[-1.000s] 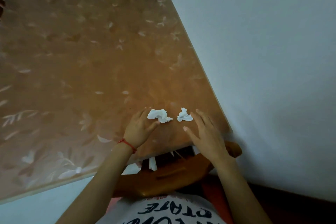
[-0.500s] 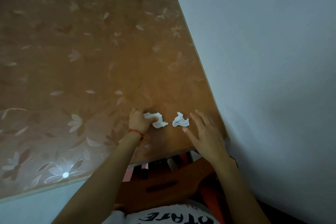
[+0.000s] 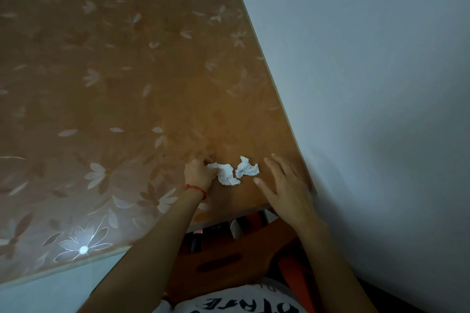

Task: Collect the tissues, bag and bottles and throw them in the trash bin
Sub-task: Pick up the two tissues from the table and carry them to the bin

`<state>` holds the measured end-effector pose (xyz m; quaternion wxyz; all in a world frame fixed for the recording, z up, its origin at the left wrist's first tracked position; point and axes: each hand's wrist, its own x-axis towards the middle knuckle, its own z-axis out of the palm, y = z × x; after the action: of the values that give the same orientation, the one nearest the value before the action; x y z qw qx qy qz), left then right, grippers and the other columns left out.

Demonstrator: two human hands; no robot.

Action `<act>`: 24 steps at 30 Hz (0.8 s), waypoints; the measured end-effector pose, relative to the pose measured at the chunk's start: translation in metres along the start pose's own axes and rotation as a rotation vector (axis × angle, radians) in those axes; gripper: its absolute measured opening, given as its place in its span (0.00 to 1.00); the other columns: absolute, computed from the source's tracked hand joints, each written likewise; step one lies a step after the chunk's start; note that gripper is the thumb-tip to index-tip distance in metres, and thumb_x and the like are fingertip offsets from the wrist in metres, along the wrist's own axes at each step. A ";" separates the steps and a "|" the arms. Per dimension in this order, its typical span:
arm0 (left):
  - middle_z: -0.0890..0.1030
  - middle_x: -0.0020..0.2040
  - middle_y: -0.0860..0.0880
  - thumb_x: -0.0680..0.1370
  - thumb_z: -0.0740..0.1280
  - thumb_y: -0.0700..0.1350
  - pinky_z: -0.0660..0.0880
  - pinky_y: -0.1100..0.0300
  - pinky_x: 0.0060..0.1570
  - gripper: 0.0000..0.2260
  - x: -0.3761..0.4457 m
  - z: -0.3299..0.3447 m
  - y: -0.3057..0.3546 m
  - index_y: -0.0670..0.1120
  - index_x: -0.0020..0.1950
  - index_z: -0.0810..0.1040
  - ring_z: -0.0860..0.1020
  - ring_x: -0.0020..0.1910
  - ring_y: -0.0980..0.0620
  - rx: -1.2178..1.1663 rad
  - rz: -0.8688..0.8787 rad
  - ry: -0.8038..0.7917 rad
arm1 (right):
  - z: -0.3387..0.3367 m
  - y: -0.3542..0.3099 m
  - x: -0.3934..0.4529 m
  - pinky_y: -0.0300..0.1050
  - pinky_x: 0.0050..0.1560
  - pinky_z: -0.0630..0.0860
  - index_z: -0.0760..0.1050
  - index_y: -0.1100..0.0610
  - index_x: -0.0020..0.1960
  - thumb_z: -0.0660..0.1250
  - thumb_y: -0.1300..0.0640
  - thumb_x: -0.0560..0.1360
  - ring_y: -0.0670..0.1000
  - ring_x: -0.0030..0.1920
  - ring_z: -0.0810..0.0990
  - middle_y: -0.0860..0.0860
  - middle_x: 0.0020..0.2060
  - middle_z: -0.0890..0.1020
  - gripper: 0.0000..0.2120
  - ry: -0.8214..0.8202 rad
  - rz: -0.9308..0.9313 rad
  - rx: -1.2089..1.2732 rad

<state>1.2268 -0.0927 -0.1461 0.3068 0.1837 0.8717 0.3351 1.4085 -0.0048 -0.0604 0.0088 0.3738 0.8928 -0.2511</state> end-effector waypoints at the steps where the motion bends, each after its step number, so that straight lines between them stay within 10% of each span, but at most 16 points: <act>1: 0.82 0.42 0.39 0.67 0.72 0.38 0.73 0.57 0.41 0.07 0.000 0.000 -0.002 0.38 0.43 0.81 0.79 0.43 0.43 -0.014 -0.008 0.009 | 0.000 0.000 0.001 0.49 0.66 0.65 0.63 0.53 0.70 0.58 0.42 0.76 0.51 0.71 0.63 0.51 0.72 0.64 0.26 -0.002 0.000 0.003; 16: 0.82 0.43 0.44 0.66 0.74 0.37 0.75 0.57 0.47 0.05 -0.005 -0.021 -0.019 0.41 0.38 0.81 0.79 0.42 0.48 -0.373 -0.137 0.040 | 0.024 0.006 0.058 0.40 0.56 0.66 0.68 0.53 0.68 0.67 0.47 0.73 0.52 0.64 0.71 0.53 0.66 0.72 0.26 -0.144 0.231 0.327; 24: 0.79 0.35 0.52 0.66 0.75 0.37 0.72 0.74 0.32 0.08 -0.010 -0.045 -0.035 0.48 0.34 0.79 0.77 0.35 0.59 -0.412 -0.126 0.152 | 0.049 -0.005 0.079 0.42 0.53 0.70 0.72 0.58 0.63 0.75 0.54 0.65 0.53 0.57 0.75 0.55 0.60 0.75 0.29 -0.230 0.287 0.368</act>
<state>1.2003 -0.1443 -0.1397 0.2916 0.0368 0.8151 0.4992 1.3397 0.0224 -0.1174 0.0777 0.4608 0.7632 -0.4463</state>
